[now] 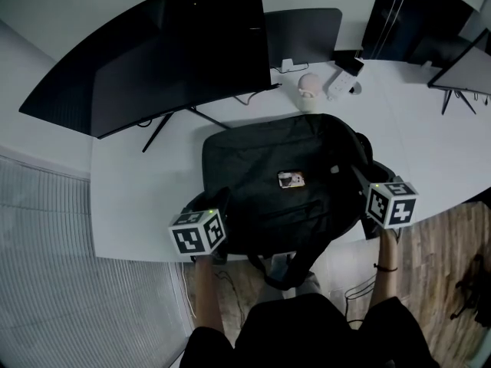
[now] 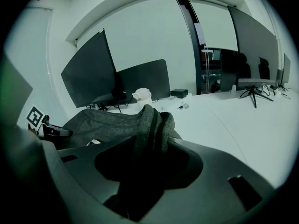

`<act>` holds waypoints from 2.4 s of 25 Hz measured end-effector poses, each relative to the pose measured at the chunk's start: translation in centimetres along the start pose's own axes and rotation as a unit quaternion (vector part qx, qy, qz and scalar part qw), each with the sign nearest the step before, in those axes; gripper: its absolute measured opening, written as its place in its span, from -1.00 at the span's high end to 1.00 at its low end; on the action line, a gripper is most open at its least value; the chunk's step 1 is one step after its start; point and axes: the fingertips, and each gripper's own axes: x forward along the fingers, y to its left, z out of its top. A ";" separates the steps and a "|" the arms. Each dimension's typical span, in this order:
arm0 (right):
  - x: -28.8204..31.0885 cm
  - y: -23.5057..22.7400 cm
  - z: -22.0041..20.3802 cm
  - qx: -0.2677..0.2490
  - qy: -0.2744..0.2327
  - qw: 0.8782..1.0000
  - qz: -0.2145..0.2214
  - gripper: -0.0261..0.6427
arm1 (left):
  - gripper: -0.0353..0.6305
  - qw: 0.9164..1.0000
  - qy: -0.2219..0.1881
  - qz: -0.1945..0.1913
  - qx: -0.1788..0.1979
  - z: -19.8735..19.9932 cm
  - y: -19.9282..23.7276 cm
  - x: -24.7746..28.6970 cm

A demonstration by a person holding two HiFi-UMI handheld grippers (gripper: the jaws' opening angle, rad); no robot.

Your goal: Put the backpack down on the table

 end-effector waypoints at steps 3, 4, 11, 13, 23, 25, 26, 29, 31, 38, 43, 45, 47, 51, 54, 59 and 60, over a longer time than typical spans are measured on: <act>0.2 -0.2 -0.4 0.001 0.005 1.000 -0.006 0.47 | 0.38 1.000 0.002 0.001 -0.008 -0.3 0.3 0.2; 0.3 -0.3 -0.5 0.001 0.007 1.000 -0.009 0.46 | 0.37 1.000 0.002 0.002 -0.011 -0.3 0.4 0.2; 0.4 -1.4 -0.7 -0.006 0.010 0.999 -0.040 0.28 | 0.27 0.999 0.007 0.029 -0.013 -0.5 1.0 0.4; 0.4 -1.7 -0.7 -0.011 0.008 0.999 -0.049 0.24 | 0.18 0.999 0.006 0.040 -0.016 -0.5 1.2 0.3; -1.2 -1.8 0.6 -0.044 -0.030 0.994 -0.097 0.20 | 0.13 0.993 -0.069 0.091 0.014 1.4 1.2 -2.0; -1.7 -1.4 1.3 -0.053 -0.044 0.993 -0.101 0.20 | 0.22 0.991 -0.092 0.096 0.033 2.0 0.8 -2.6; -2.0 -1.3 1.6 -0.054 -0.052 0.992 -0.103 0.20 | 0.27 0.989 -0.102 0.098 0.042 2.3 0.6 -2.8; -2.9 -0.6 2.4 -0.054 -0.073 0.991 -0.100 0.20 | 0.48 0.984 -0.133 0.105 0.062 2.9 -0.2 -3.9; -3.4 0.0 2.8 -0.060 -0.083 0.990 -0.097 0.26 | 0.63 0.980 -0.148 0.109 0.074 3.2 -0.6 -4.5; -5.2 1.8 3.5 -0.069 -0.111 0.988 -0.076 0.73 | 0.82 0.975 -0.174 0.071 0.116 3.8 -3.4 -6.5; -7.2 3.6 4.4 -0.056 -0.149 0.987 -0.030 0.83 | 0.84 0.974 -0.187 0.048 0.122 3.9 -4.8 -8.3; -8.2 4.3 4.8 -0.049 -0.168 0.985 -0.011 0.85 | 0.84 0.972 -0.194 0.042 0.123 4.0 -5.2 -9.2; -9.4 4.9 5.2 -0.042 -0.187 0.981 0.005 0.85 | 0.84 0.971 -0.203 0.034 0.119 4.0 -5.6 -10.3; -11.6 5.9 5.5 -0.020 -0.209 0.977 0.026 0.86 | 0.85 0.968 -0.218 0.021 0.122 3.5 -6.6 -12.4; -13.0 6.6 5.9 -0.010 -0.229 0.973 0.039 0.87 | 0.85 0.965 -0.231 0.021 0.121 3.4 -7.0 -13.9; -15.0 7.8 6.8 -0.040 -0.255 0.965 0.034 0.88 | 0.85 0.958 -0.255 0.023 0.127 4.0 -7.3 -16.3; -15.3 8.0 6.9 -0.046 -0.257 0.965 0.034 0.88 | 0.85 0.957 -0.260 0.023 0.128 4.2 -7.4 -16.7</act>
